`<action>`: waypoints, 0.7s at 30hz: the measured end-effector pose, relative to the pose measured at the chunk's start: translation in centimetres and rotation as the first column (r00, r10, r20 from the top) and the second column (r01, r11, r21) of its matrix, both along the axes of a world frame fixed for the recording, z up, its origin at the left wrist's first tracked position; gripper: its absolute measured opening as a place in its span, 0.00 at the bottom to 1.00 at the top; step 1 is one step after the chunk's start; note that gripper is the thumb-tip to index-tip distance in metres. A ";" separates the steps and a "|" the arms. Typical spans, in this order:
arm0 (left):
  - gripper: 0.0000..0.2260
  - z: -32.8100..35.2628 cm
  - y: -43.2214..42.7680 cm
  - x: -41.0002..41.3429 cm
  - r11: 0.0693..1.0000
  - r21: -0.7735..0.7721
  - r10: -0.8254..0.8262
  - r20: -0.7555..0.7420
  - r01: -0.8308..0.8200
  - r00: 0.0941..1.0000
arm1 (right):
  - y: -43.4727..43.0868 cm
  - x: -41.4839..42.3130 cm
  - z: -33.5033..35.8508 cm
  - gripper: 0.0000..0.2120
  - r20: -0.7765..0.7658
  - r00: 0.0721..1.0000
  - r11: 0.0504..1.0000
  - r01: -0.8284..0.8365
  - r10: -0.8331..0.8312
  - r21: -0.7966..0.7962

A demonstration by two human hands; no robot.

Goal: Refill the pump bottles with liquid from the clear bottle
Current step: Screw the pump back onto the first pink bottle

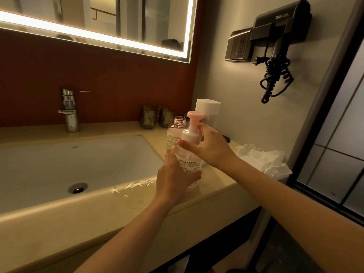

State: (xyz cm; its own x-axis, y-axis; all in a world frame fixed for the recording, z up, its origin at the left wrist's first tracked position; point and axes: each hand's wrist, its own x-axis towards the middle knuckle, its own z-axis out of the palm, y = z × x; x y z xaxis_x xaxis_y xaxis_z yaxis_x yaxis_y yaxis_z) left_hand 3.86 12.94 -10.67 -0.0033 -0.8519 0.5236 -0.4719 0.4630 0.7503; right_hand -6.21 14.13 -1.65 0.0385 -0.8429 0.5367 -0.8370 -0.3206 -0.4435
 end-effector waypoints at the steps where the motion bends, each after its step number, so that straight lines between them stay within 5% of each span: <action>1: 0.36 0.0 0.0 0.0 1.000 -0.006 0.004 0.003 -0.004 1.000 | 0.2 0.0 0.1 0.28 0.048 0.998 0.997 -0.051 0.049 0.055; 5: 0.35 0.0 -0.1 0.0 1.000 -0.008 0.015 0.008 -0.015 1.000 | 0.1 -0.3 0.2 0.18 0.248 0.959 0.990 -0.142 0.135 0.014; 10: 0.37 0.0 -0.1 0.0 1.000 -0.003 0.009 0.015 -0.009 1.000 | -0.7 0.2 -0.3 0.22 0.189 0.982 0.996 0.021 -0.003 -0.090; 16: 0.37 -0.1 -0.2 0.0 1.000 -0.008 0.007 0.007 -0.007 1.000 | -0.3 -0.1 -1.0 0.19 0.329 0.930 0.987 -0.158 0.163 -0.042; 21: 0.37 -0.3 -0.3 0.0 1.000 0.000 0.002 0.003 -0.002 1.000 | -0.5 -0.2 -1.4 0.22 0.276 0.959 0.990 -0.036 0.072 -0.134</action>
State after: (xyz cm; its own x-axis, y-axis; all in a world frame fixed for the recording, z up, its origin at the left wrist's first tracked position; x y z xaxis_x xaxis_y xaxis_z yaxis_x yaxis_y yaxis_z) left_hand 3.83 12.67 -10.95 -0.0032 -0.8519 0.5238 -0.4751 0.4621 0.7488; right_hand -6.38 13.67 -3.09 -0.0847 -0.7684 0.6343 -0.6655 -0.4302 -0.6100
